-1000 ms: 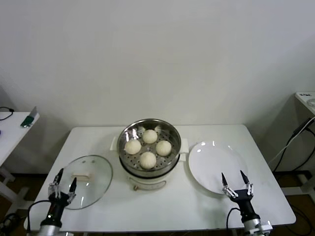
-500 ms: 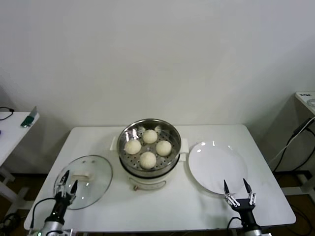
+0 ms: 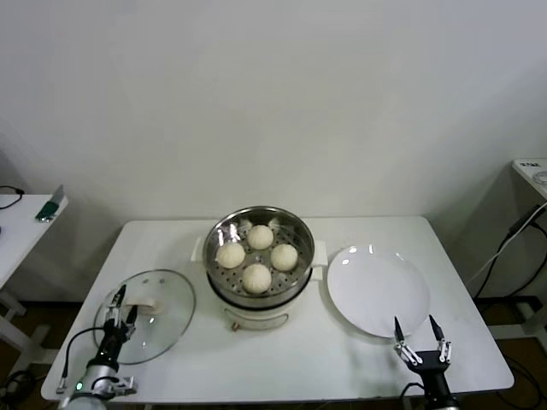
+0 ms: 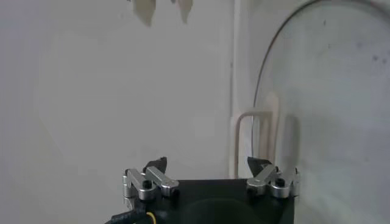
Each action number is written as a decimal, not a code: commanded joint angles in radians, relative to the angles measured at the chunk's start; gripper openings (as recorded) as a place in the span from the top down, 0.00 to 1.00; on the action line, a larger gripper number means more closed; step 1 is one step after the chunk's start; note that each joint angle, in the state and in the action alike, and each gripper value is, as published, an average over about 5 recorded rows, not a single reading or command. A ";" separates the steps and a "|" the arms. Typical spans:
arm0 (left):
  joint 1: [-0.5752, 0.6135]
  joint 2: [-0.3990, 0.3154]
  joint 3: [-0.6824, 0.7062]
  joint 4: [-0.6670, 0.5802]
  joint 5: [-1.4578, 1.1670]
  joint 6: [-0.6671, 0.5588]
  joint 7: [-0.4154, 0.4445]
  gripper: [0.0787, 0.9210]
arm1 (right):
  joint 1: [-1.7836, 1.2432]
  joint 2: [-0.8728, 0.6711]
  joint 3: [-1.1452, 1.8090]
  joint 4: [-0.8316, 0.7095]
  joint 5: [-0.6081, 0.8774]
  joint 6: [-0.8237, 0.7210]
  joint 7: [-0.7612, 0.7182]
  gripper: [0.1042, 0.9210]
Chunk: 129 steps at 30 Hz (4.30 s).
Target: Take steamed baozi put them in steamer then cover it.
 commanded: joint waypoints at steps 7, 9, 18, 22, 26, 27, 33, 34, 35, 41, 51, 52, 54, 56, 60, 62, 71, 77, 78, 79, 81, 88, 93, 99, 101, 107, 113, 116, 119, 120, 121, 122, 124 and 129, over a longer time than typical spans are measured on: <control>-0.050 -0.015 0.008 0.060 0.016 0.004 0.006 0.38 | 0.002 0.015 -0.002 0.000 -0.008 0.005 0.000 0.12; -0.053 -0.020 0.008 0.062 0.018 0.005 0.003 0.45 | 0.002 0.014 -0.004 0.001 -0.010 0.005 0.000 0.12; -0.044 -0.031 0.004 0.035 0.015 0.009 0.001 0.76 | 0.003 0.014 -0.005 0.005 -0.016 0.004 0.001 0.12; -0.018 -0.024 0.001 -0.064 -0.027 0.032 0.027 0.88 | 0.008 0.013 -0.003 0.004 -0.023 0.002 0.005 0.12; 0.020 -0.004 -0.005 -0.216 -0.108 0.075 0.066 0.93 | 0.012 0.012 0.001 -0.001 -0.038 0.001 0.017 0.12; 0.029 0.002 -0.009 -0.254 -0.127 0.087 0.076 0.93 | 0.012 0.012 0.002 -0.001 -0.040 0.001 0.018 0.12; 0.058 0.069 -0.040 -0.445 -0.212 0.217 0.193 0.93 | 0.012 0.012 0.010 -0.004 -0.070 -0.006 0.040 0.12; 0.060 0.084 -0.043 -0.472 -0.229 0.254 0.223 0.93 | 0.012 0.013 0.012 -0.005 -0.080 -0.009 0.046 0.12; 0.060 0.097 -0.043 -0.496 -0.245 0.288 0.248 0.93 | 0.011 0.014 0.013 -0.006 -0.089 -0.012 0.052 0.12; 0.039 0.153 -0.014 -0.634 -0.278 0.437 0.379 0.93 | 0.012 0.016 0.011 -0.006 -0.107 -0.028 0.065 0.12; -0.092 0.162 0.272 -0.778 -0.121 0.650 0.550 0.93 | 0.022 0.024 -0.003 0.003 -0.120 -0.044 0.069 0.12; -0.116 0.150 0.304 -0.779 -0.094 0.670 0.570 0.93 | 0.024 0.025 -0.005 0.004 -0.121 -0.047 0.069 0.12; -0.160 0.114 0.374 -0.781 -0.041 0.713 0.616 0.93 | 0.026 0.026 -0.007 0.008 -0.124 -0.054 0.070 0.12; -0.199 0.077 0.439 -0.780 0.002 0.742 0.656 0.93 | 0.027 0.027 -0.007 0.013 -0.126 -0.061 0.071 0.12; -0.268 -0.006 0.556 -0.758 0.095 0.787 0.717 0.93 | 0.029 0.024 -0.007 0.024 -0.129 -0.074 0.075 0.12; -0.297 -0.052 0.601 -0.734 0.132 0.803 0.731 0.93 | 0.032 0.023 -0.007 0.027 -0.131 -0.079 0.078 0.12; -0.355 -0.212 0.687 -0.610 0.232 0.818 0.728 0.93 | 0.038 0.021 -0.003 0.038 -0.128 -0.087 0.089 0.12; -0.350 -0.273 0.712 -0.538 0.307 0.794 0.687 0.93 | 0.040 0.022 -0.001 0.037 -0.113 -0.071 0.098 0.12; -0.348 -0.282 0.715 -0.527 0.317 0.790 0.682 0.93 | 0.040 0.023 -0.001 0.037 -0.109 -0.067 0.100 0.12; -0.345 -0.288 0.717 -0.516 0.324 0.787 0.677 0.93 | 0.040 0.024 0.000 0.037 -0.104 -0.063 0.101 0.12; -0.342 -0.296 0.717 -0.494 0.330 0.782 0.667 0.93 | 0.040 0.024 0.002 0.039 -0.099 -0.059 0.104 0.12; -0.345 -0.293 0.700 -0.444 0.327 0.772 0.635 0.93 | 0.039 0.022 0.011 0.041 -0.088 -0.045 0.110 0.12; -0.346 -0.284 0.696 -0.419 0.329 0.764 0.615 0.93 | 0.038 0.022 0.015 0.040 -0.086 -0.041 0.114 0.12; -0.346 -0.281 0.684 -0.392 0.331 0.757 0.594 0.93 | 0.038 0.022 0.021 0.039 -0.083 -0.035 0.119 0.12; -0.349 -0.280 0.681 -0.386 0.333 0.755 0.588 0.93 | 0.038 0.023 0.022 0.038 -0.082 -0.033 0.119 0.12; -0.348 -0.269 0.674 -0.377 0.335 0.753 0.579 0.93 | 0.038 0.026 0.025 0.037 -0.082 -0.030 0.120 0.12; -0.342 -0.265 0.669 -0.381 0.333 0.754 0.579 0.93 | 0.038 0.030 0.024 0.038 -0.086 -0.031 0.119 0.12; -0.343 -0.266 0.669 -0.384 0.328 0.754 0.579 0.93 | 0.039 0.033 0.023 0.038 -0.087 -0.031 0.119 0.12; -0.340 -0.266 0.672 -0.395 0.309 0.752 0.579 0.93 | 0.038 0.035 0.022 0.041 -0.087 -0.032 0.117 0.12; -0.339 -0.265 0.673 -0.402 0.300 0.752 0.580 0.93 | 0.037 0.035 0.022 0.042 -0.087 -0.034 0.116 0.12; -0.337 -0.264 0.675 -0.410 0.290 0.752 0.581 0.93 | 0.037 0.035 0.021 0.044 -0.087 -0.036 0.115 0.12; -0.336 -0.262 0.676 -0.419 0.280 0.753 0.582 0.93 | 0.036 0.034 0.021 0.046 -0.088 -0.039 0.114 0.12; -0.332 -0.257 0.679 -0.442 0.261 0.753 0.586 0.92 | 0.036 0.033 0.021 0.049 -0.088 -0.048 0.113 0.12; -0.316 -0.227 0.687 -0.525 0.217 0.763 0.616 0.79 | 0.040 0.030 0.019 0.059 -0.095 -0.093 0.112 0.12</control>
